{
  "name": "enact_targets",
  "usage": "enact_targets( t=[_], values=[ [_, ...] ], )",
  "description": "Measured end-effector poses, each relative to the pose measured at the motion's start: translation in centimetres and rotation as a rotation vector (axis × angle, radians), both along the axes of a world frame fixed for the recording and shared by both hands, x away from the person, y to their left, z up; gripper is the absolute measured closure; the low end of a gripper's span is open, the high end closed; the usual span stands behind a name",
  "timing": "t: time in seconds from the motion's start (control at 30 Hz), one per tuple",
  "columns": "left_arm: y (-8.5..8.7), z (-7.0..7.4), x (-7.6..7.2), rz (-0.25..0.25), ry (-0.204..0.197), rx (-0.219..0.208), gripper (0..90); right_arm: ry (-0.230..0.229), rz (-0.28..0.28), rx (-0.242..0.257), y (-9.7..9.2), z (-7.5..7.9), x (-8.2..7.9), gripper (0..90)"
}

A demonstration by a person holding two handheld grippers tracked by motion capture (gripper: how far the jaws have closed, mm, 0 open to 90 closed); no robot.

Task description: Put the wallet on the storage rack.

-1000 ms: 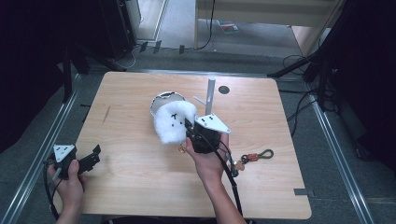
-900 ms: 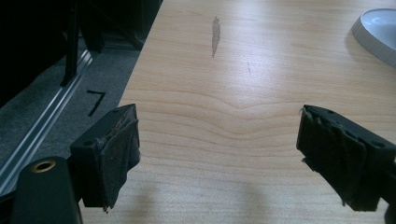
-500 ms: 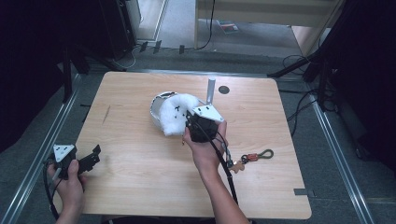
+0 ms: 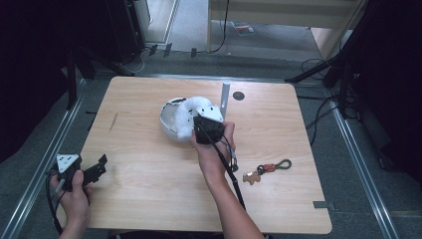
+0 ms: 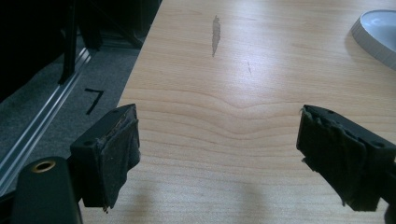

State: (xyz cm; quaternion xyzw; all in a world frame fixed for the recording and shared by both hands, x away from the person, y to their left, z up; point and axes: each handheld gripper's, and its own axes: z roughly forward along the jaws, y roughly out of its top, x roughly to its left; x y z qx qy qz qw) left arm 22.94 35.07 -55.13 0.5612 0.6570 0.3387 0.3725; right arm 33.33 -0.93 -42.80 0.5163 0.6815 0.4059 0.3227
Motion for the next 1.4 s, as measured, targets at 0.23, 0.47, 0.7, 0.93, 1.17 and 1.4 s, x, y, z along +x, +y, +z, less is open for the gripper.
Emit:
enact_targets(
  t=[0.23, 0.47, 0.7, 0.93, 1.17, 1.4],
  values=[
    [0.0, 0.0, 0.0, 0.002, 0.001, -0.002, 13.8, 0.009, -0.06, -0.055, 1.4, -0.1, 0.5, 78.1],
    [0.0, 0.0, 0.0, 0.001, -0.001, -0.003, 13.8, 0.011, -0.061, -0.067, 2.1, -0.6, 0.9, 78.0],
    [0.0, 0.0, 0.0, 0.0, 0.0, -0.003, 13.8, 0.027, -0.07, -0.069, 2.5, -1.2, 1.4, 76.2],
    [0.0, 0.0, 0.1, -0.003, 0.002, -0.002, 13.9, 0.03, -0.044, -0.048, 2.6, -1.7, 2.0, 67.3],
    [0.0, 0.0, 0.1, -0.004, 0.004, -0.002, 13.9, 0.036, 0.042, 0.02, 2.2, -1.9, 2.6, 47.2],
    [0.0, 0.0, 0.1, -0.006, 0.007, 0.001, 13.9, 0.06, 0.094, 0.013, 1.7, -1.9, 1.8, 35.6]
  ],
)
